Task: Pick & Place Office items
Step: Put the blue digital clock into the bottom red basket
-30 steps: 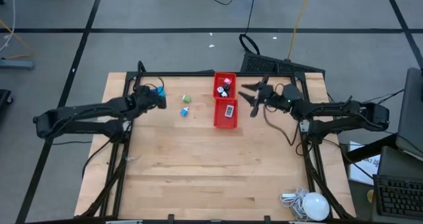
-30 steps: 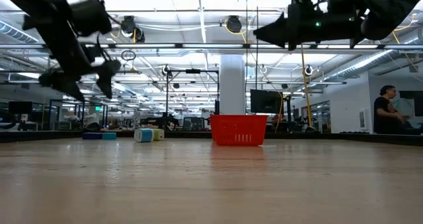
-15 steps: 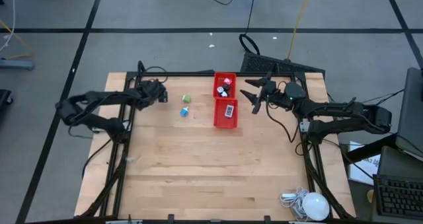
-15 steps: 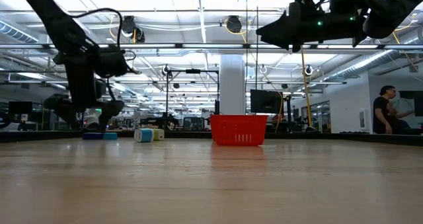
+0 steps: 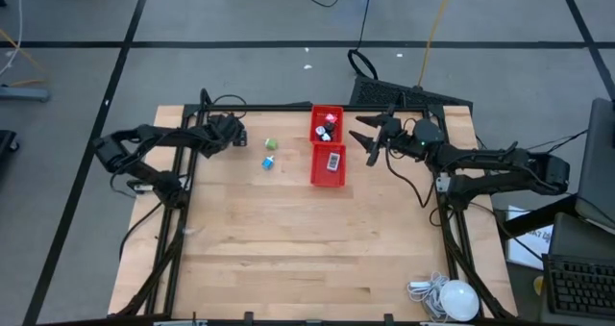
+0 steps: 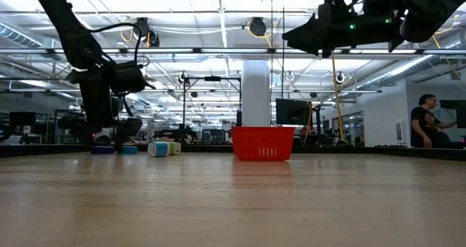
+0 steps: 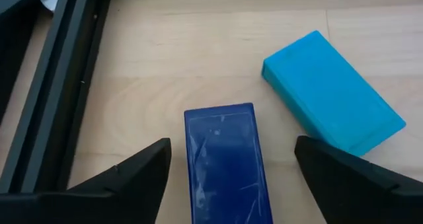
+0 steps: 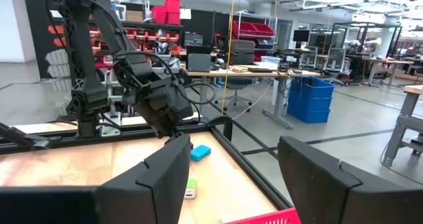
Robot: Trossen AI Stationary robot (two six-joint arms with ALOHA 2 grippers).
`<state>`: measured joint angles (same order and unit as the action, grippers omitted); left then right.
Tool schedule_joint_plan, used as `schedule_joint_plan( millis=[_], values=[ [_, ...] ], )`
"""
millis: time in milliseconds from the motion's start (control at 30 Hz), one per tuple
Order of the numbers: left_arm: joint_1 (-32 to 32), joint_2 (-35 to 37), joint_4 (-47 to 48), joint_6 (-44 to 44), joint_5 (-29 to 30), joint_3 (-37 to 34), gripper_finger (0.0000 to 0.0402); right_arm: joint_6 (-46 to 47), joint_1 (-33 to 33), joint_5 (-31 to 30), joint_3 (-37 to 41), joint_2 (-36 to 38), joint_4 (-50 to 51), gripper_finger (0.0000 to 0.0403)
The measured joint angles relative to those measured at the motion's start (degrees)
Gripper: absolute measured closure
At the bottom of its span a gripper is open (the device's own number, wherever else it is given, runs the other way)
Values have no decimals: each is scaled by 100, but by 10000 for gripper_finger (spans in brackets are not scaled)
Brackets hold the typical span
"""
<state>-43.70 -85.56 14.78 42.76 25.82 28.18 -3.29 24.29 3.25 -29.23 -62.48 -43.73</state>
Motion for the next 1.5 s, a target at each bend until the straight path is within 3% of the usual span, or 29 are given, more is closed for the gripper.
schedule_joint_plan(
  millis=[600,833,967,1200,1300,1500],
  values=[
    [89,17,412,839,-479,16,156,116,-2,2,0,0,239,193],
    [370,-2,237,426,-176,-5,239,121,-2,0,0,0,252,193],
    [494,95,174,-75,-57,-35,247,114,-2,0,0,0,190,193],
    [875,1340,521,-299,-1258,-75,247,85,-2,0,0,0,315,193],
    [1184,1974,475,-262,-1496,-65,247,-45,-4,0,0,-2,326,193],
    [2069,2622,-480,-22,-2433,-56,247,-205,-301,564,-2,-511,-163,193]
  ],
)
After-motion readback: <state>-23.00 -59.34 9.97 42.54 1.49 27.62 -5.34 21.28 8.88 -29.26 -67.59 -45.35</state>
